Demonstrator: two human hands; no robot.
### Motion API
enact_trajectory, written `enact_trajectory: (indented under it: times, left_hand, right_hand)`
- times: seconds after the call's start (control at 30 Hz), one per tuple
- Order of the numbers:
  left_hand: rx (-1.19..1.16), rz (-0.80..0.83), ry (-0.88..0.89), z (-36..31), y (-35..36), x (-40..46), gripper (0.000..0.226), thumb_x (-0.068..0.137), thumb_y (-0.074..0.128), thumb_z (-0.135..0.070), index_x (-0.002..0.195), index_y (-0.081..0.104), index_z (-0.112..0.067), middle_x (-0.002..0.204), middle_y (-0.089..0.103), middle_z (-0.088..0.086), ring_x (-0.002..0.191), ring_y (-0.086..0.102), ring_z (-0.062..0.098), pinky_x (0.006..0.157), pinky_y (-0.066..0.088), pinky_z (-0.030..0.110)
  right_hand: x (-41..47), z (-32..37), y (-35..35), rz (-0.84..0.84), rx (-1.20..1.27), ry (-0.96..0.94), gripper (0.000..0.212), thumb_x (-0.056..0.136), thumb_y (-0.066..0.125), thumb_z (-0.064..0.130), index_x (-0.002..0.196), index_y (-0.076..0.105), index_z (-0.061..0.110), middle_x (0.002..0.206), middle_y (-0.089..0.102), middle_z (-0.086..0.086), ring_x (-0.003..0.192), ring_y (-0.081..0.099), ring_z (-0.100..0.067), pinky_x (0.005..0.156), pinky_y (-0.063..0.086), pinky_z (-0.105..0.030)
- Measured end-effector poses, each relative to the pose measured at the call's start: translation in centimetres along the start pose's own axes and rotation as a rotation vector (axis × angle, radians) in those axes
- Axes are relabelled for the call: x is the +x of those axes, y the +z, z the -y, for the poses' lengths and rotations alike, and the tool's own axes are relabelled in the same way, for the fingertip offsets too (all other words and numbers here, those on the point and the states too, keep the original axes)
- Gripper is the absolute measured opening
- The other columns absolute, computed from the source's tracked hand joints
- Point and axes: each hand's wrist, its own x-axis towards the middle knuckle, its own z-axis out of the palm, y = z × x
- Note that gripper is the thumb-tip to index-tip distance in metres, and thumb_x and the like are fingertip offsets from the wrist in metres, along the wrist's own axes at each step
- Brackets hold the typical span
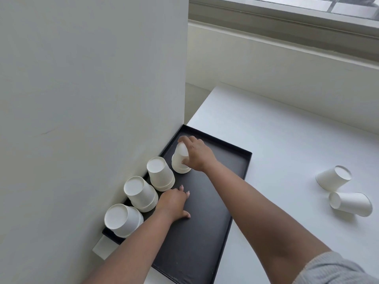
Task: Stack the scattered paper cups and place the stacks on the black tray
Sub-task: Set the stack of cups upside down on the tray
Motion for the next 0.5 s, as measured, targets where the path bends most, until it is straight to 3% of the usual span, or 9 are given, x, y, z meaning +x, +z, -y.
enact_trajectory:
  times: [0.2,0.37,0.5]
  left_hand:
    - [0.001,0.013,0.01,0.2,0.1,0.1,0.081,0.083,0.061,-0.047,0.148,0.02,-0.022,0.158,0.014,0.008,0.136,0.035,0.025,0.104,0.04,0.038]
    - [-0.008,0.022,0.01,0.3,0.2,0.0,0.084,0.082,0.063,-0.045,0.148,0.018,-0.021,0.158,0.012,0.008,0.138,0.033,0.025,0.106,0.038,0.037]
    - [-0.003,0.03,0.007,0.3,0.3,0.1,0.084,0.082,0.063,-0.045,0.149,0.017,-0.021,0.158,0.011,0.009,0.138,0.032,0.026,0.107,0.037,0.038]
  right_hand:
    - [0.7,0.5,1.0,0.026,0.069,-0.034,0.064,0.084,0.063,0.009,0.139,0.035,0.024,0.131,0.041,-0.01,0.116,0.045,-0.029,0.092,0.045,-0.039]
    - [0.1,0.3,1.9,-0.043,0.163,-0.046,0.05,0.09,0.049,0.0,0.134,0.041,0.024,0.12,0.043,-0.011,0.081,0.049,-0.019,0.079,0.046,-0.035]
    - [-0.5,0.0,2.4,-0.029,0.107,-0.05,0.056,0.091,0.045,-0.003,0.139,0.036,0.024,0.114,0.046,-0.014,0.084,0.052,-0.027,0.076,0.046,-0.037]
